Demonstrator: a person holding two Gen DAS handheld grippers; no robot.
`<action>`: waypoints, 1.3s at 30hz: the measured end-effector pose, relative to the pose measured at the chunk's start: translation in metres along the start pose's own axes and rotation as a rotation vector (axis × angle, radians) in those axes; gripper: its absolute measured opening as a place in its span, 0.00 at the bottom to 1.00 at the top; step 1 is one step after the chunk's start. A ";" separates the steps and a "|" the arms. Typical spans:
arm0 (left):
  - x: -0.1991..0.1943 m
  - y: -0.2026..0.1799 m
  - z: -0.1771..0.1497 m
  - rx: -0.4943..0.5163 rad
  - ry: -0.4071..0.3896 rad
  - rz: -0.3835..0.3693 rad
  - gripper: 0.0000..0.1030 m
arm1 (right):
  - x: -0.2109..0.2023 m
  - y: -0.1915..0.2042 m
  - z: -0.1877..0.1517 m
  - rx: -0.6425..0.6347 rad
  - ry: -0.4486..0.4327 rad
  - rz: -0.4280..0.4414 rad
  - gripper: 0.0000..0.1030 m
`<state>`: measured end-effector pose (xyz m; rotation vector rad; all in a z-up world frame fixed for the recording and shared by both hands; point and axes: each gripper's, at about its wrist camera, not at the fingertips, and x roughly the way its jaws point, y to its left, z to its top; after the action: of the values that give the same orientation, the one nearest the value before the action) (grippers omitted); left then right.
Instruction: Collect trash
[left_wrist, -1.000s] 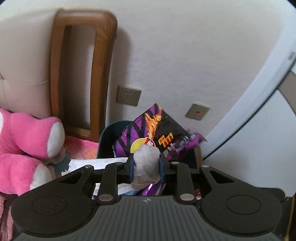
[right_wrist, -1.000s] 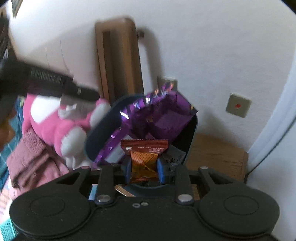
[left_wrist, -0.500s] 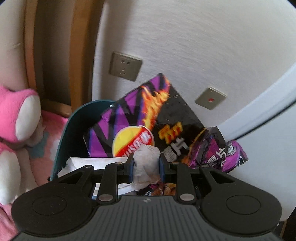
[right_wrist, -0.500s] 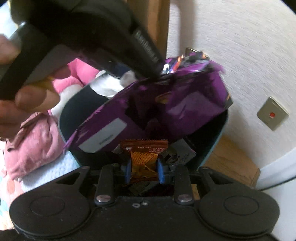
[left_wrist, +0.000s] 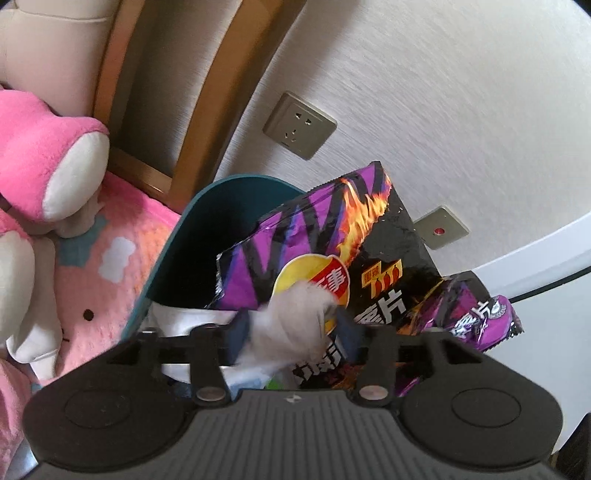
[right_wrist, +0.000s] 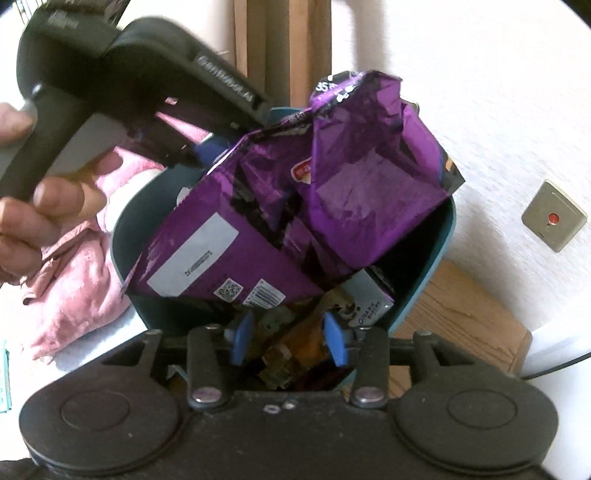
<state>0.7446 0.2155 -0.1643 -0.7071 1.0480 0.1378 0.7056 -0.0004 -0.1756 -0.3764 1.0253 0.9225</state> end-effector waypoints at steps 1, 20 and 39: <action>-0.003 0.000 -0.002 0.008 -0.009 -0.001 0.58 | -0.002 -0.002 0.001 0.006 -0.006 -0.003 0.45; -0.103 0.000 -0.055 0.268 -0.133 -0.015 0.66 | -0.086 0.013 -0.014 0.210 -0.202 -0.082 0.58; -0.233 0.014 -0.136 0.490 -0.314 -0.045 0.81 | -0.174 0.103 -0.061 0.282 -0.462 -0.137 0.85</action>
<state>0.5185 0.1968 -0.0188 -0.2521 0.7224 -0.0478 0.5533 -0.0634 -0.0434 0.0083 0.6797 0.6851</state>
